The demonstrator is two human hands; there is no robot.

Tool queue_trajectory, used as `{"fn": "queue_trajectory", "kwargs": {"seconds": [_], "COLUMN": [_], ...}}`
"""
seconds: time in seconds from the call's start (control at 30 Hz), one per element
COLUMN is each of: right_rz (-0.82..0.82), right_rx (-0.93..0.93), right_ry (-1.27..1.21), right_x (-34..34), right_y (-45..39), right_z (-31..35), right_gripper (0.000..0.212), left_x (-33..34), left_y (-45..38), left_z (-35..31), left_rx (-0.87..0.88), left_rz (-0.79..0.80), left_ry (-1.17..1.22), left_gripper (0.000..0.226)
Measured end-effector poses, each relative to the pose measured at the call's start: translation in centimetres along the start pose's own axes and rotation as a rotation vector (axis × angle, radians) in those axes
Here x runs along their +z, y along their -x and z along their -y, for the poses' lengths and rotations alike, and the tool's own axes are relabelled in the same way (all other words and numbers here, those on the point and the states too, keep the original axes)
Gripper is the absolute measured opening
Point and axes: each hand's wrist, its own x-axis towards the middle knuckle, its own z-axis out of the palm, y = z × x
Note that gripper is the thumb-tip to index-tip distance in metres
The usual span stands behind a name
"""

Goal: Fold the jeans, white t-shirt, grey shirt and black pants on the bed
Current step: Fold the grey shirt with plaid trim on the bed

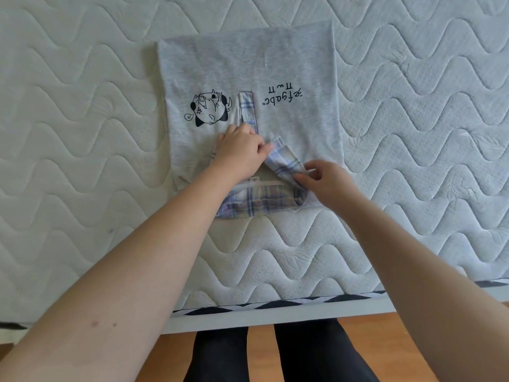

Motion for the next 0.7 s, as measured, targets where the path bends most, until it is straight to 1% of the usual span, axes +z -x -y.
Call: {"fn": "queue_trajectory", "kwargs": {"seconds": [0.03,0.1,0.17,0.2,0.27,0.33,0.37,0.4,0.47,0.5,0.57,0.6,0.63,0.67,0.7], "right_rz": [0.009,0.022,0.025,0.044,0.121,0.147,0.105,0.028,-0.163,-0.251,-0.393,-0.435,-0.45,-0.437,-0.389], "right_rx": [-0.001,-0.011,-0.057,-0.072,-0.063,-0.03,-0.022,-0.033,-0.084,-0.101,-0.096,-0.067,-0.022,0.027,0.076], "right_ry": [0.005,-0.114,-0.214,-0.223,-0.183,-0.063,0.019,0.108,0.218,0.216,0.14,0.102,0.082,0.08,0.082], "right_x": [0.0,-0.1,-0.2,-0.3,-0.3,0.0,0.3,0.5,1.0,1.2,1.6,1.9,2.3,2.6,2.9], "right_y": [0.1,0.4,0.7,0.8,0.9,0.7,0.7,0.6,0.9,1.3,2.4,3.0,3.6,4.1,4.6], "right_z": [-0.1,0.0,0.4,0.5,0.7,0.8,1.0,1.1,1.2,1.2,1.0,0.7,0.3,-0.1,-0.5], "right_gripper": [0.012,0.002,0.008,0.008,0.008,0.019,0.023,0.025,0.031,0.032,0.026,0.021,0.022,0.03,0.039], "left_x": [0.0,0.2,0.4,0.5,0.8,1.0,1.2,1.4,1.5,1.5,1.2,1.1,1.1,1.1,1.2], "left_y": [-0.1,0.0,0.1,0.2,0.3,0.5,0.7,0.9,1.8,2.4,3.9,4.9,5.9,7.1,8.3], "left_z": [0.2,0.6,0.7,0.7,0.7,0.6,0.4,0.2,0.0,-0.1,0.1,0.4,0.7,1.1,1.4], "left_rx": [-0.003,-0.019,-0.05,-0.064,-0.095,-0.133,-0.146,-0.15,-0.146,-0.135,-0.084,-0.055,-0.038,-0.045,-0.084], "left_rz": [-0.013,-0.045,-0.098,-0.127,-0.155,-0.15,-0.15,-0.164,-0.224,-0.261,-0.336,-0.37,-0.405,-0.439,-0.469], "left_ry": [-0.021,-0.05,-0.051,-0.053,-0.087,-0.154,-0.187,-0.206,-0.18,-0.147,-0.07,-0.013,0.065,0.158,0.237], "left_gripper": [0.035,0.035,0.037,0.038,0.039,0.04,0.04,0.041,0.044,0.042,0.034,0.03,0.026,0.023,0.021]}}
